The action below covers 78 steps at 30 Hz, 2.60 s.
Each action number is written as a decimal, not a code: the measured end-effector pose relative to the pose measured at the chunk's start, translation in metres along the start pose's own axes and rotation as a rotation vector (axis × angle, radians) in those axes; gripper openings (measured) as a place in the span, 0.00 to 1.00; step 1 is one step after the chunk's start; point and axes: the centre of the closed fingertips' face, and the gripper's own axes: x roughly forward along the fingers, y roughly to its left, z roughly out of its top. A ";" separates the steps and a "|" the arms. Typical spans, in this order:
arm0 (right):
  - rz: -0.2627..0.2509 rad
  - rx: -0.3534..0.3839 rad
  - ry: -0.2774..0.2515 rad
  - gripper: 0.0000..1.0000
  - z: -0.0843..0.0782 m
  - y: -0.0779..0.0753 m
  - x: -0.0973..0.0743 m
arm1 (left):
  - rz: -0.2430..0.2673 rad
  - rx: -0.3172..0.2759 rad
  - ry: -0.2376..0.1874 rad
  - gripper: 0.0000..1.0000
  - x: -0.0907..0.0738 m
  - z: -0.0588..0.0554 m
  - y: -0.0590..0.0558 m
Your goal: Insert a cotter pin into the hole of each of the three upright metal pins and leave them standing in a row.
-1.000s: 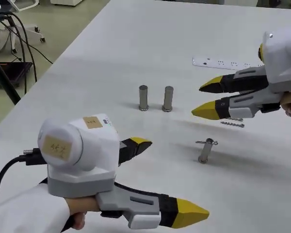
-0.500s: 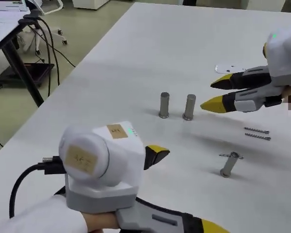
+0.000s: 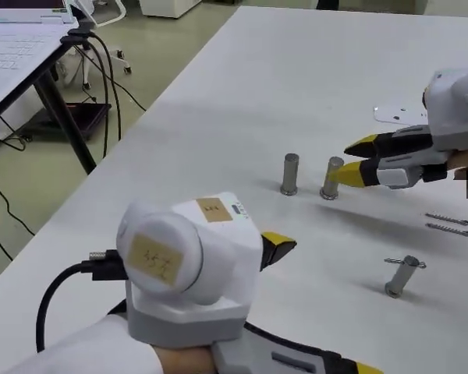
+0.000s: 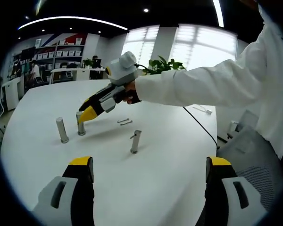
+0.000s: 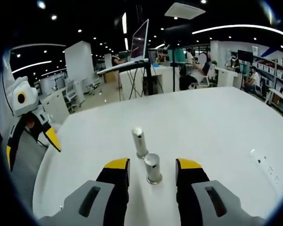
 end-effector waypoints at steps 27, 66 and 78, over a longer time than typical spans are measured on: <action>-0.006 -0.022 0.036 0.09 -0.011 0.007 0.018 | 0.008 0.010 0.002 0.97 -0.005 0.002 0.003; 0.024 -0.113 -0.056 0.08 0.047 0.122 -0.070 | 0.051 0.048 -0.034 0.97 -0.017 0.020 0.011; 0.043 -0.120 -0.021 0.08 0.005 0.170 -0.070 | 0.047 0.050 -0.020 0.97 -0.016 0.014 0.010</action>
